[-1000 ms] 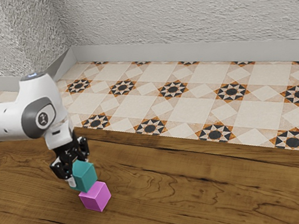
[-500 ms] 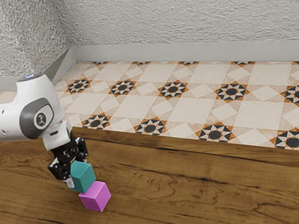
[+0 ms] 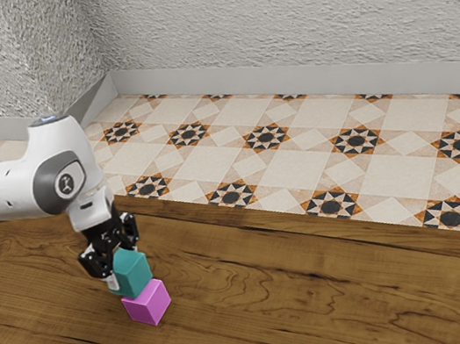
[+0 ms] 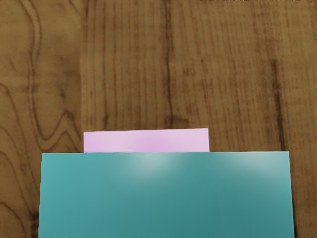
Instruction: Pick up the blue block with one arm, and put the blue block on the pink block with one arm
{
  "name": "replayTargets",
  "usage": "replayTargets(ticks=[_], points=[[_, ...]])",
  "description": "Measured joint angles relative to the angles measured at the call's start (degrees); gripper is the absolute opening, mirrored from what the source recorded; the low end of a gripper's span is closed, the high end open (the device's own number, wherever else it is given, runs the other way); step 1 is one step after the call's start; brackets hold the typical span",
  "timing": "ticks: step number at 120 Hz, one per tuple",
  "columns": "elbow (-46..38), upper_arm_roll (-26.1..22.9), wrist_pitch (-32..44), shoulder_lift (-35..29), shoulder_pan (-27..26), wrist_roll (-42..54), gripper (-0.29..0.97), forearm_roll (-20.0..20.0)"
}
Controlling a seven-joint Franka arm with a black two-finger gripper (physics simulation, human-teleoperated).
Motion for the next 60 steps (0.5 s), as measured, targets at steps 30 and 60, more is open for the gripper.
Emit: replayTargets(ticks=[30, 60], points=[[0.01, -0.13, -0.23, 0.09, -1.19, 0.24, 0.45, -0.06], [0.29, -0.2, -2.03, -4.38, -3.05, 0.41, 0.61, -0.03]])
